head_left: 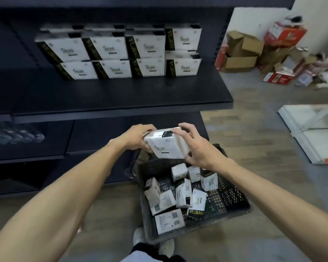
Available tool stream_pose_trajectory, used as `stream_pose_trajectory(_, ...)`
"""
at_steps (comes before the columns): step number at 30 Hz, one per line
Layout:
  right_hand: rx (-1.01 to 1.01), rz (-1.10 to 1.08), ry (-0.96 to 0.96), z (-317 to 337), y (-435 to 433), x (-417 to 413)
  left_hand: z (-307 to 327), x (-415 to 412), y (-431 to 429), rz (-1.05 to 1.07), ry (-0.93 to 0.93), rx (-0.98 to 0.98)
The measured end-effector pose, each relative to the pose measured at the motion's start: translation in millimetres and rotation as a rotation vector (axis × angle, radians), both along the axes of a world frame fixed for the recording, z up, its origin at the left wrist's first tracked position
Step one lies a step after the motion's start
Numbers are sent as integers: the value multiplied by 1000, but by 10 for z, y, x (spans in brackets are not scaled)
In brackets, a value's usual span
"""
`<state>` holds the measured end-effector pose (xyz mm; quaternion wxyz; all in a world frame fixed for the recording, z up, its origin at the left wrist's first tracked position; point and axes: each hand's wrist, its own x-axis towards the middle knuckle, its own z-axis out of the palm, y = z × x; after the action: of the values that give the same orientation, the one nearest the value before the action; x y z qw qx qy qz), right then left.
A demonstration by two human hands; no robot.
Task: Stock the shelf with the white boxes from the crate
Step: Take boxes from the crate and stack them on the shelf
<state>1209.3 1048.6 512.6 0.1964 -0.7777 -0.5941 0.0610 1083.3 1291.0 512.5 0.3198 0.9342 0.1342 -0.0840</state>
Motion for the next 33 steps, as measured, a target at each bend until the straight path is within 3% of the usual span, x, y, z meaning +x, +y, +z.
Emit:
stream_pose_trajectory(5, 71, -181, 34, 332, 129, 120, 483, 90, 113, 135, -141, 38)
stream_pose_trajectory(15, 398, -476, 155, 723, 636, 334, 1053, 509, 198, 329, -336, 170)
stream_pose_trajectory(23, 406, -663, 203, 925, 938, 843, 1061, 990, 357, 429, -601, -41)
stream_pose_trajectory(33, 381, -713, 170, 1158, 1144, 1638, 1148, 1764, 436, 400, -664, 3)
